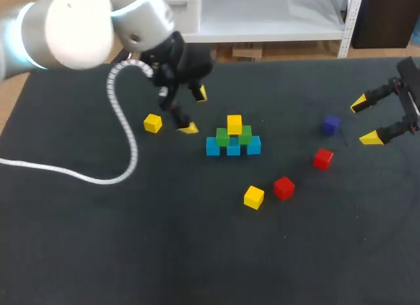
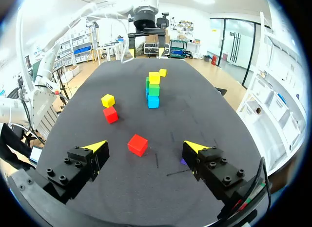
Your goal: Place the blue cubes, place green cubes on the blue cubes, place the yellow cubes on the green cubes, then place the red cubes on the yellow cubes, and place purple cube on the red cubes.
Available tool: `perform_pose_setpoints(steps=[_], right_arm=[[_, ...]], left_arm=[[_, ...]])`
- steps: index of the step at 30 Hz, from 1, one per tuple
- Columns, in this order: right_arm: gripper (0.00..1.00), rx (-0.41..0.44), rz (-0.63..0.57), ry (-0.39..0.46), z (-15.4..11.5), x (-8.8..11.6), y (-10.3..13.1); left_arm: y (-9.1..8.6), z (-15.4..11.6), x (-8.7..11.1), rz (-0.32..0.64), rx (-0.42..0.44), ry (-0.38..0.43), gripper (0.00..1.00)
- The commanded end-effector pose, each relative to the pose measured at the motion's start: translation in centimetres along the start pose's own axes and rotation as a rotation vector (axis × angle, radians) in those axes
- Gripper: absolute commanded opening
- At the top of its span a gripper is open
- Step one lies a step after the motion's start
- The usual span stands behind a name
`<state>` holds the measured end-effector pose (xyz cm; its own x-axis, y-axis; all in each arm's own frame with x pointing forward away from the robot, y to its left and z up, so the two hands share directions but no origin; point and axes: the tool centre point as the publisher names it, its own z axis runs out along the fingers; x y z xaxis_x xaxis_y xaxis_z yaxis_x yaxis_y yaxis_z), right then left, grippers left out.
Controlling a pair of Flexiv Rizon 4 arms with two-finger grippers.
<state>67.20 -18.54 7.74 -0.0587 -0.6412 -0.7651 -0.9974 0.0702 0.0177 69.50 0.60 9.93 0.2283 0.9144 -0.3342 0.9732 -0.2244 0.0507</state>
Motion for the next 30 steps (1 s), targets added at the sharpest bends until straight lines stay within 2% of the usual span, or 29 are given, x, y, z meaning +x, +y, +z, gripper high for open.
perform_pose_setpoints(steps=[1,7,8,9,11,12,17,18,22,30], right_arm=[[1.0,-0.001,-0.001,-0.002,0.1,0.0,-0.1],[1.0,-0.001,-0.001,-0.002,0.1,0.0,-0.1],[1.0,-0.001,-0.001,-0.002,0.1,0.0,-0.1],[1.0,-0.001,-0.001,-0.002,0.1,0.0,-0.1],[1.0,-0.001,-0.001,-0.002,0.1,0.0,-0.1],[1.0,-0.001,-0.001,-0.002,0.1,0.0,-0.1],[1.0,-0.001,-0.001,-0.002,0.1,0.0,-0.1],[1.0,-0.001,-0.001,-0.002,0.1,0.0,-0.1],[1.0,-0.001,-0.001,-0.002,0.1,0.0,-0.1],[1.0,-0.001,-0.001,-0.002,0.1,0.0,-0.1]], left_arm=[[0.0,-1.1,2.1,0.086,0.037,0.035,1.0],[1.2,-1.9,6.2,0.137,0.042,0.039,1.0],[1.5,-1.9,6.9,0.146,0.047,0.067,1.0],[1.8,-1.9,7.6,0.16,0.034,0.046,1.0],[2.4,-1.6,9.0,0.161,0.044,0.071,1.0],[2.8,-1.5,9.7,0.171,0.04,0.05,1.0],[4.7,-0.7,12.8,0.177,0.06,0.075,1.0],[5.0,-0.4,13.2,0.185,0.065,0.091,1.0],[6.1,0.7,14.7,0.181,0.064,0.069,1.0],[6.9,2.9,15.9,0.188,0.08,0.028,1.0]])
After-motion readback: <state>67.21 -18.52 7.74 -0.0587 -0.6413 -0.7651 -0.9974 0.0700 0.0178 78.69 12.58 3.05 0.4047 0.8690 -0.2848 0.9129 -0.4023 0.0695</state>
